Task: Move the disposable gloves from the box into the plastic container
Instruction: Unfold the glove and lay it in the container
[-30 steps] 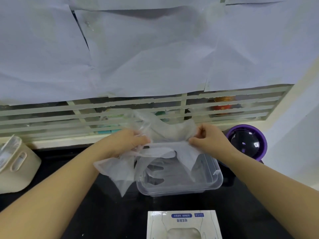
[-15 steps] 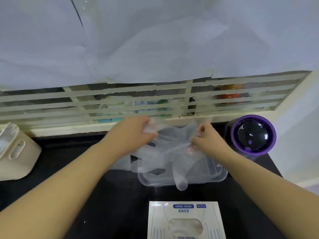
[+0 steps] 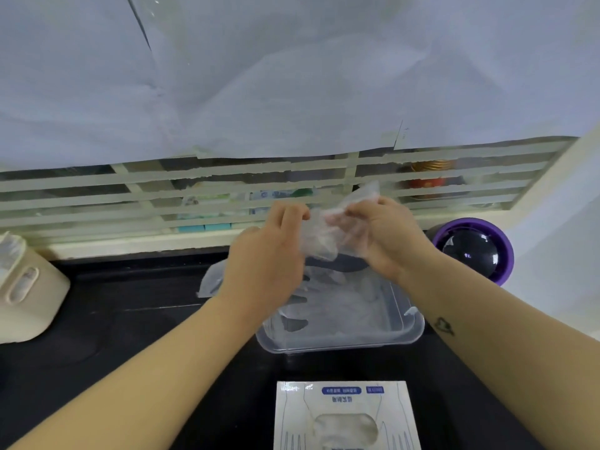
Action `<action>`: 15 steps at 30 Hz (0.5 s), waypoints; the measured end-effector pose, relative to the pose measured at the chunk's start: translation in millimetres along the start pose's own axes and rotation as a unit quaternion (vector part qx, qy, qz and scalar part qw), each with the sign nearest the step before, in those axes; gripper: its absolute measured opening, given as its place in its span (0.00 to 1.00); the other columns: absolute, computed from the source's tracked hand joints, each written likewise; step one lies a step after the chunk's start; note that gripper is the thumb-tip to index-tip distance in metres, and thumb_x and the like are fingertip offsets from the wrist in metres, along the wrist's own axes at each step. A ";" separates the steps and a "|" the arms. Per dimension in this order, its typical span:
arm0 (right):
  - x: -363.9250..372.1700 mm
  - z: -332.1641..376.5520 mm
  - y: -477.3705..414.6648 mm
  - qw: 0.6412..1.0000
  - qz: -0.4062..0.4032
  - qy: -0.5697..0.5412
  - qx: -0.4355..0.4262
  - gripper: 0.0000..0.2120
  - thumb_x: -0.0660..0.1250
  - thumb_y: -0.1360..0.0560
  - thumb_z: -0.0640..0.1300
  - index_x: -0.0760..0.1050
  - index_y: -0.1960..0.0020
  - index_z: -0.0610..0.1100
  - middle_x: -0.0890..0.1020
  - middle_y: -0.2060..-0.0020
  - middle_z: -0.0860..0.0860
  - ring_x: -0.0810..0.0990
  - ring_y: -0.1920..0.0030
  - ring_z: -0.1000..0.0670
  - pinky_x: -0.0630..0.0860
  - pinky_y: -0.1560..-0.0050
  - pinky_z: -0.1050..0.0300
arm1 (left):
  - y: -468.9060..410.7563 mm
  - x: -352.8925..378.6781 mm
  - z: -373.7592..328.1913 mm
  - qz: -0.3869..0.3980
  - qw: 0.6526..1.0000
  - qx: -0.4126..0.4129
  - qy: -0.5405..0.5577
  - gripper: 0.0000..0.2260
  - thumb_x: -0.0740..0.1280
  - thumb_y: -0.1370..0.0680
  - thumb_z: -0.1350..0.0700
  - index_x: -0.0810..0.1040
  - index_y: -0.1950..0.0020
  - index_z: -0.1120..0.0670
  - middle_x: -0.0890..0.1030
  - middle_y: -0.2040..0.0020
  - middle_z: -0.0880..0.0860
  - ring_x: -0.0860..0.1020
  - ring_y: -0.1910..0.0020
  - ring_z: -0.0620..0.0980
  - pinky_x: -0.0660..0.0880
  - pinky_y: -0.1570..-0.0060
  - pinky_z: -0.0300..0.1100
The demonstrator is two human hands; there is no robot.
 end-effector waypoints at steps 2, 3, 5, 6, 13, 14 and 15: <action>-8.8 2.3 0.1 1.000 0.009 -0.029 0.005 0.04 0.60 0.21 0.34 0.71 0.47 0.37 0.82 0.51 0.39 0.84 0.54 0.45 0.81 0.50 0.48 | 8.2 -8.7 5.9 -0.013 0.999 0.041 -0.019 0.20 0.73 0.34 0.68 0.71 0.48 0.54 0.78 0.57 0.52 0.68 0.78 0.48 0.63 0.81 0.37; -14.2 0.6 0.6 0.999 0.014 -0.028 0.012 0.04 0.60 0.21 0.34 0.70 0.47 0.37 0.81 0.52 0.40 0.84 0.56 0.47 0.81 0.53 0.50 | 13.6 -10.6 9.3 -0.010 0.998 0.062 -0.033 0.19 0.74 0.36 0.69 0.73 0.51 0.54 0.78 0.60 0.51 0.66 0.79 0.47 0.58 0.79 0.34; -31.0 -7.1 1.1 0.999 0.002 0.040 0.020 0.04 0.62 0.22 0.34 0.70 0.48 0.39 0.81 0.54 0.43 0.85 0.60 0.49 0.81 0.58 0.54 | 25.0 -8.1 10.7 0.049 0.991 0.097 -0.076 0.19 0.78 0.41 0.66 0.76 0.56 0.51 0.77 0.64 0.47 0.67 0.80 0.47 0.54 0.76 0.32; -41.2 -12.3 0.9 0.995 -0.012 0.097 0.022 0.06 0.64 0.23 0.34 0.69 0.47 0.40 0.80 0.54 0.44 0.85 0.62 0.50 0.81 0.61 0.57 | 32.4 -1.9 11.7 0.102 0.984 0.106 -0.102 0.20 0.78 0.41 0.63 0.77 0.55 0.49 0.78 0.62 0.44 0.70 0.78 0.47 0.55 0.75 0.33; -64.4 -39.2 -7.7 0.883 -0.034 0.466 -0.030 0.11 0.66 0.23 0.39 0.65 0.45 0.43 0.79 0.59 0.49 0.78 0.64 0.55 0.72 0.69 0.63 | 27.6 3.3 21.2 0.246 0.967 -0.015 -0.069 0.14 0.59 0.21 0.57 0.71 0.39 0.41 0.76 0.44 0.40 0.77 0.51 0.44 0.73 0.50 0.39; -60.5 -41.5 -8.3 0.876 -0.027 0.480 -0.043 0.11 0.65 0.23 0.39 0.65 0.45 0.43 0.79 0.59 0.48 0.78 0.64 0.55 0.74 0.68 0.63 | 20.3 1.3 17.2 0.234 0.971 -0.026 -0.049 0.15 0.59 0.22 0.58 0.72 0.40 0.42 0.77 0.44 0.41 0.77 0.50 0.44 0.74 0.48 0.40; -57.8 -44.2 -8.6 0.874 -0.022 0.482 -0.051 0.10 0.64 0.22 0.38 0.64 0.45 0.43 0.79 0.59 0.48 0.79 0.64 0.54 0.76 0.67 0.62 | 14.9 1.4 12.9 0.224 0.974 -0.029 -0.035 0.14 0.60 0.22 0.58 0.73 0.40 0.43 0.77 0.45 0.41 0.77 0.50 0.44 0.75 0.47 0.41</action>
Point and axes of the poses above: each hand's wrist, its own y-axis away from the middle knuckle, its own x-axis out of the palm, z = x × y, the point moved 8 cm from there along -y, towards the middle knuckle
